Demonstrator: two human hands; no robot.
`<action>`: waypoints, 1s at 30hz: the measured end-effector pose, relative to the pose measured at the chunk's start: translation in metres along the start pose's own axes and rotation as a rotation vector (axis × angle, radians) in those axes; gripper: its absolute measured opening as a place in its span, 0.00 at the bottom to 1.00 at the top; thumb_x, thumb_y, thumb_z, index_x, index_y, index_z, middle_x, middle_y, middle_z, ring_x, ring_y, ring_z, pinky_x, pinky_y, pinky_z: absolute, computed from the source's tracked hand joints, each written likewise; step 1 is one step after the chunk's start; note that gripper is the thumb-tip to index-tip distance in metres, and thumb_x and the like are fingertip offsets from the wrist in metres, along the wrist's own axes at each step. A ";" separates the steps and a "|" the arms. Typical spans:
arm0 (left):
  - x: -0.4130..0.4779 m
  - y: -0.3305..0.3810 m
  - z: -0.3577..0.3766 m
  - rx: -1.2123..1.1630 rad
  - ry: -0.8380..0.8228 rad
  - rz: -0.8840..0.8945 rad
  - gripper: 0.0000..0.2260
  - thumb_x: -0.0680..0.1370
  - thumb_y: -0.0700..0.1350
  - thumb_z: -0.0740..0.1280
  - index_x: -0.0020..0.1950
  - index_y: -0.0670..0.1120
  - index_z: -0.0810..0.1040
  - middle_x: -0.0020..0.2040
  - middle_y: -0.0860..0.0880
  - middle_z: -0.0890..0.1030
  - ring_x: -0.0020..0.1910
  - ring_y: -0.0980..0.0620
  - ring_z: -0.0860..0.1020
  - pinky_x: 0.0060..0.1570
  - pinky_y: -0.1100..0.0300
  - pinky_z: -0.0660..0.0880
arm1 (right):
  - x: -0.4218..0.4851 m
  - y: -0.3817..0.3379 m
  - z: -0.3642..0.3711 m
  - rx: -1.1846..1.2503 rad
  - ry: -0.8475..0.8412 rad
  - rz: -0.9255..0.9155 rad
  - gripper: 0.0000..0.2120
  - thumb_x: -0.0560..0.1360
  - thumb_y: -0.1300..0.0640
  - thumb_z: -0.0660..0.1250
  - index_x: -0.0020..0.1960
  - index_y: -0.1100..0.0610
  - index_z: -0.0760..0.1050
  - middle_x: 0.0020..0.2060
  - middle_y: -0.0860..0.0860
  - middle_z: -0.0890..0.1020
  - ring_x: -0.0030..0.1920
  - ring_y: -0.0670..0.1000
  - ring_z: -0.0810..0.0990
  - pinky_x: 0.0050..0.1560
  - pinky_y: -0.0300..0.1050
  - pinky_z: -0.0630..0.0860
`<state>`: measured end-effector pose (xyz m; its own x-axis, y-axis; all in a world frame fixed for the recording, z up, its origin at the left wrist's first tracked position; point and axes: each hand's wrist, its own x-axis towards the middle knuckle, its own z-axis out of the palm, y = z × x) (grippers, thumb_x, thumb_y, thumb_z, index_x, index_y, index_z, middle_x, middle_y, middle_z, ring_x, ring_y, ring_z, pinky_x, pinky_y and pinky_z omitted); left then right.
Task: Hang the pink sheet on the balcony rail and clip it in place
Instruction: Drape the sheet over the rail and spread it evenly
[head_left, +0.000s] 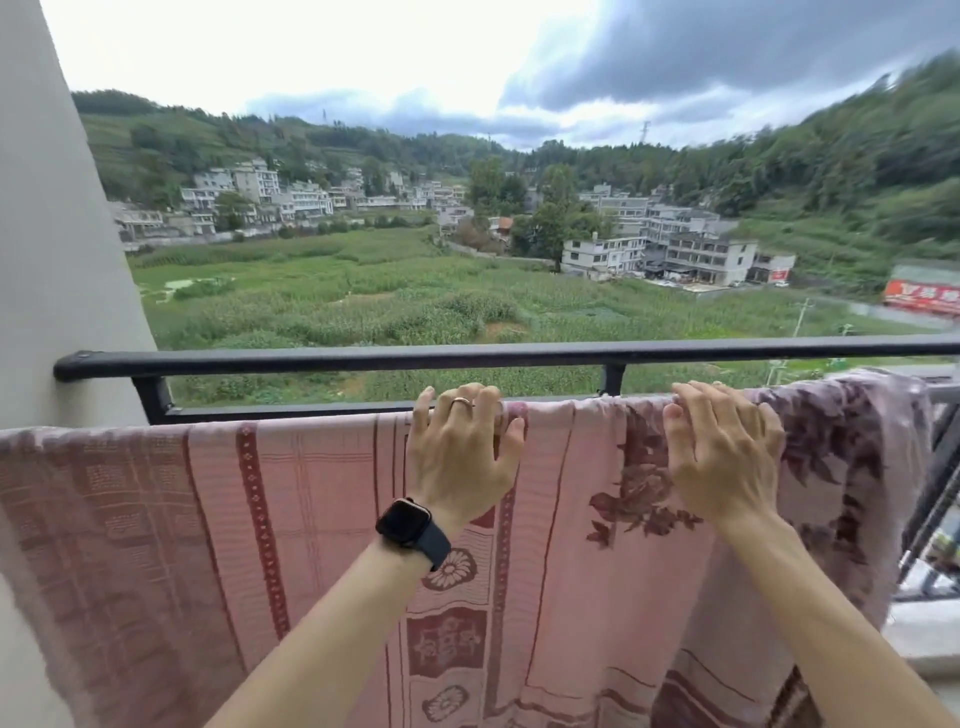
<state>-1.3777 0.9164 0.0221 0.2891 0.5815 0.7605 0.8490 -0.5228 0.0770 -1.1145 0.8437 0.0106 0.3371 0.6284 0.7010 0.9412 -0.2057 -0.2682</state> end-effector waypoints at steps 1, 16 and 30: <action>0.003 0.005 0.004 0.019 -0.001 -0.037 0.14 0.80 0.57 0.56 0.53 0.52 0.77 0.48 0.53 0.83 0.49 0.50 0.79 0.63 0.46 0.63 | 0.005 0.018 0.000 -0.028 -0.020 0.012 0.22 0.81 0.43 0.47 0.67 0.48 0.72 0.68 0.49 0.74 0.72 0.52 0.66 0.75 0.61 0.48; 0.002 -0.058 -0.021 0.258 0.012 -0.343 0.21 0.80 0.55 0.52 0.46 0.47 0.82 0.42 0.44 0.85 0.49 0.43 0.79 0.64 0.43 0.62 | 0.038 0.022 0.009 0.052 -0.098 -0.028 0.20 0.81 0.39 0.51 0.62 0.47 0.75 0.59 0.49 0.79 0.66 0.54 0.71 0.71 0.64 0.49; 0.000 -0.021 -0.015 0.239 -0.045 -0.071 0.23 0.82 0.59 0.51 0.45 0.48 0.80 0.39 0.47 0.83 0.41 0.45 0.79 0.47 0.50 0.70 | 0.048 0.076 -0.018 0.084 -0.125 0.091 0.26 0.83 0.41 0.44 0.55 0.55 0.76 0.60 0.58 0.76 0.60 0.62 0.73 0.62 0.59 0.69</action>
<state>-1.4019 0.9185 0.0301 0.2398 0.6416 0.7286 0.9469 -0.3202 -0.0296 -1.0266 0.8450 0.0356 0.4103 0.6997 0.5849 0.8998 -0.2061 -0.3847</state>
